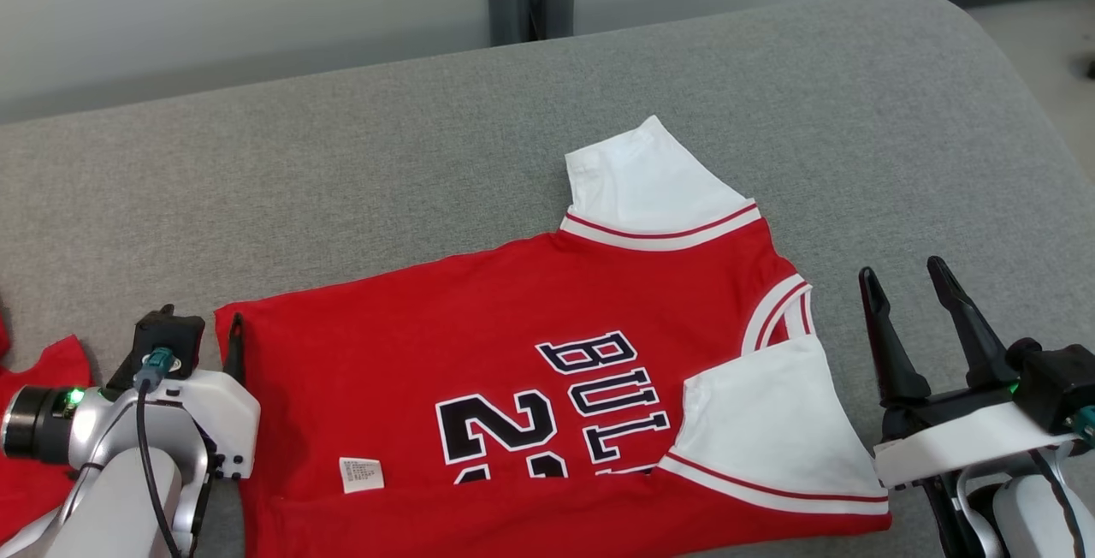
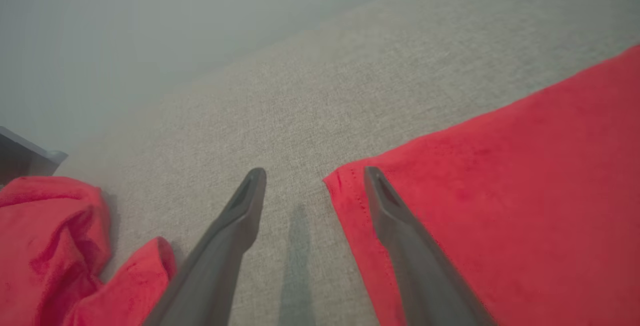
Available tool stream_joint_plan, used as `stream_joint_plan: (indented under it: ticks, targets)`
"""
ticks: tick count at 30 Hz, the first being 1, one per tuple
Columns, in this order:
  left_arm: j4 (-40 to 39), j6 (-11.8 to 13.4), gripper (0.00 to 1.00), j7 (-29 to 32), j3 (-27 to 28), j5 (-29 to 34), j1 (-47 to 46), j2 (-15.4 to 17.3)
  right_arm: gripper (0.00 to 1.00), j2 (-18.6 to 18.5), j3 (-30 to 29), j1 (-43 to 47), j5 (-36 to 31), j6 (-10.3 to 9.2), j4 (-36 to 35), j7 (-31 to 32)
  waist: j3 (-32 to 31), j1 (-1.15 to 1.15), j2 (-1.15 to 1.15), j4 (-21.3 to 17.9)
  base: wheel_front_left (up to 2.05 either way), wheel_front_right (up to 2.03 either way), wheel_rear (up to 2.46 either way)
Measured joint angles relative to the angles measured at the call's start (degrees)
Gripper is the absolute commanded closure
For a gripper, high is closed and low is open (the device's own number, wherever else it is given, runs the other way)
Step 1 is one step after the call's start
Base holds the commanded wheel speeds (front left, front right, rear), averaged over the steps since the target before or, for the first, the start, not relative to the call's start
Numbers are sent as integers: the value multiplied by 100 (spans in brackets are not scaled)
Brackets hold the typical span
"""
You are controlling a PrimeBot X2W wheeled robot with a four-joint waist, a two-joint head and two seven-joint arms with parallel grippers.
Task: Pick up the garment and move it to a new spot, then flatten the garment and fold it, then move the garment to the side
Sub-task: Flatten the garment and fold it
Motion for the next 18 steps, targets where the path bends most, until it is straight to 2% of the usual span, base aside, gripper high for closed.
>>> stream_joint_plan:
  ticks: [5, 12, 18]
  targets:
    - [363, -104, 0, 350, -219, 156, -288, 52, 0, 14, 21, -66, 48, 0, 9, -7, 113, 0, 0, -72, 0, 0, 0]
    - [610, -135, 0, 339, -299, 188, -519, 58, 0, 24, 70, -70, 78, 0, 32, -7, 179, 0, 0, -68, 0, 0, 0]
    - [740, -367, 0, 282, -443, 189, -716, 16, 0, 23, 116, -96, 96, 0, 89, -8, 230, 0, 0, -68, 0, 0, 0]
